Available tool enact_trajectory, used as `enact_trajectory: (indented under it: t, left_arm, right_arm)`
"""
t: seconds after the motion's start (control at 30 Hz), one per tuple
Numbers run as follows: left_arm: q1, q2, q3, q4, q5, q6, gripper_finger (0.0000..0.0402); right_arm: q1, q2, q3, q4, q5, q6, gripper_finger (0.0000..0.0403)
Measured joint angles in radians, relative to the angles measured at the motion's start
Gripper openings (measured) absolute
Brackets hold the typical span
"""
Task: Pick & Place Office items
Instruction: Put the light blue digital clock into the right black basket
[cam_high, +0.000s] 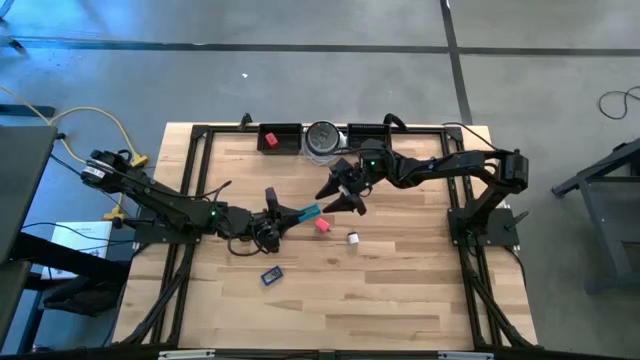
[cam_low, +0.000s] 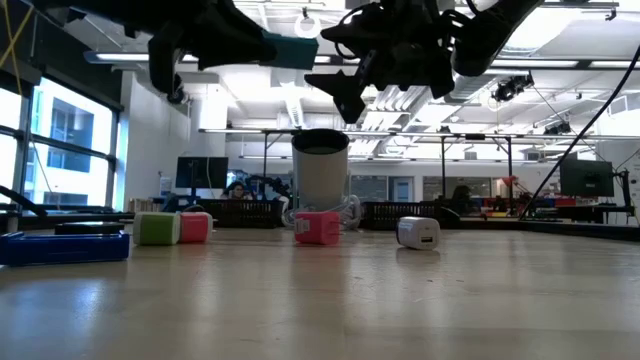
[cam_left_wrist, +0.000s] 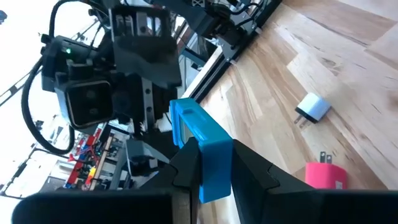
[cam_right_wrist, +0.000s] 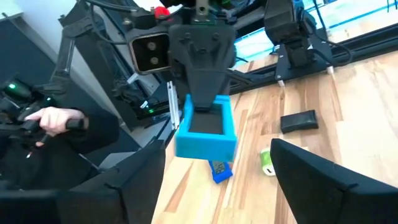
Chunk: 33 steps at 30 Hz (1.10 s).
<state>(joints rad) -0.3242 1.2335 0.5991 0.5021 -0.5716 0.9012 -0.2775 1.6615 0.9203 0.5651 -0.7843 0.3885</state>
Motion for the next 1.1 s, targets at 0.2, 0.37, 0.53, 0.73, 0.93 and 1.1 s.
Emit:
enact_trajectory:
  t: [0.2, 0.37, 0.53, 0.73, 0.93, 1.1]
  left_arm:
    - [-0.002, 0.0, 0.018, -0.004, 0.001, 0.009, 0.0056]
    - [-0.002, 0.0, 0.02, -0.005, 0.017, 0.01, 0.0056]
    - [-0.002, 0.0, 0.02, -0.004, 0.018, 0.01, 0.0056]
    - [0.002, 0.0, 0.02, -0.001, 0.017, 0.021, 0.0056]
    - [0.002, 0.0, 0.02, 0.0, 0.018, 0.022, 0.0056]
    - [0.002, 0.0, 0.02, 0.001, 0.021, 0.023, 0.0056]
  right_arm:
    - [0.0, 0.0, 0.0, -0.016, 0.025, -0.022, 0.0275]
    - [0.001, 0.0, 0.0, -0.014, 0.023, -0.023, 0.0276]
    - [0.011, 0.0, 0.0, 0.012, -0.008, -0.02, 0.0276]
    - [0.037, 0.0, 0.0, 0.032, -0.019, -0.019, 0.0276]
    - [0.035, 0.0, 0.0, 0.047, 0.001, -0.018, 0.0277]
    - [0.036, 0.0, 0.0, 0.055, 0.007, -0.015, 0.0278]
